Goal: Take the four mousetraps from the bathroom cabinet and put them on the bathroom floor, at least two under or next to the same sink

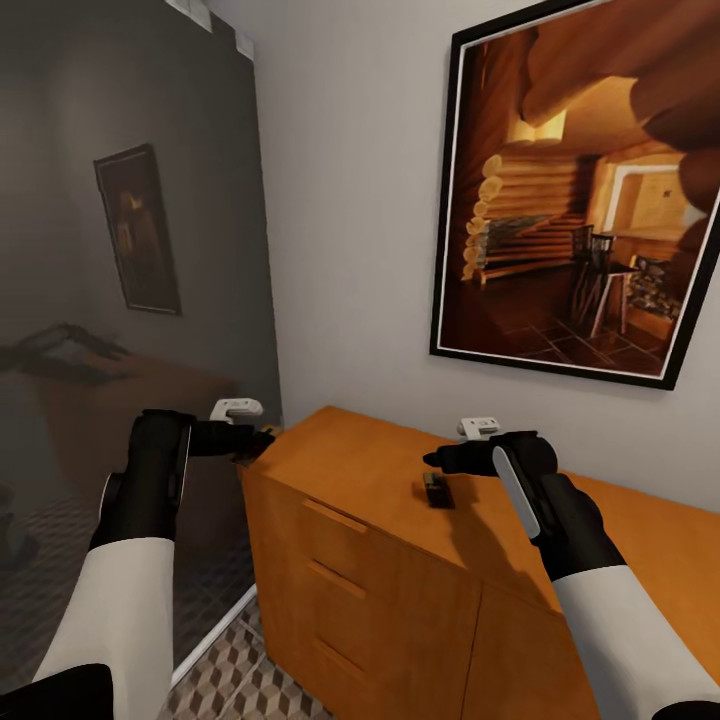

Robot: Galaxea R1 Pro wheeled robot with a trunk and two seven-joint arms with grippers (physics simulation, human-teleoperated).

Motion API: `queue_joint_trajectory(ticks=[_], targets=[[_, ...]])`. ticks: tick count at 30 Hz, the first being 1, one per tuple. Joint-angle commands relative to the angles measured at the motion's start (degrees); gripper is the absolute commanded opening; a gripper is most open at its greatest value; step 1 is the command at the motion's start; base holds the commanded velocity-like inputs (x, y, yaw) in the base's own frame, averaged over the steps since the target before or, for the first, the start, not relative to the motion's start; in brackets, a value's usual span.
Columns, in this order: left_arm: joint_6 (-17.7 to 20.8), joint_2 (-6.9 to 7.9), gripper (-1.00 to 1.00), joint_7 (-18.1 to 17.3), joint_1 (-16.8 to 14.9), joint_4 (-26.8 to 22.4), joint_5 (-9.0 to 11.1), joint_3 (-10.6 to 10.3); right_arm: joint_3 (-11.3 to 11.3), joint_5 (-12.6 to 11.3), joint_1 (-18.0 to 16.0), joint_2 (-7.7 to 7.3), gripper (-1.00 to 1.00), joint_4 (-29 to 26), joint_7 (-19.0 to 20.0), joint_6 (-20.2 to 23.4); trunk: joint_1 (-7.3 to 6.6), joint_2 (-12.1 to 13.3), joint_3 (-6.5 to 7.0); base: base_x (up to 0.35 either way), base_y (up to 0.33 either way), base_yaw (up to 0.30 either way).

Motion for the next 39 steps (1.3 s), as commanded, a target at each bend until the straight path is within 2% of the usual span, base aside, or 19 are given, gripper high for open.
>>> queue_joint_trajectory(ticks=[1,23,39], targets=[[0.15,-0.08,-1.00,-0.61,-0.09,-0.03,-0.60,0.16,0.08,-0.22,-0.04,-0.06,1.00,-0.06,-0.08,0.22,0.00,-0.04,-0.07,0.000,0.000,0.132],[0.15,-0.09,-1.00,-0.64,-0.09,-0.03,-0.60,0.16,0.06,-0.02,-0.03,-0.07,1.00,0.15,-1.06,0.22,0.00,-0.04,-0.07,0.000,0.000,0.010],[0.15,-1.25,-1.00,-0.61,-0.07,-0.03,-0.68,0.15,0.06,-0.31,-0.06,-0.01,1.00,0.70,-1.33,0.22,0.00,-0.04,-0.07,0.000,0.000,0.000]])
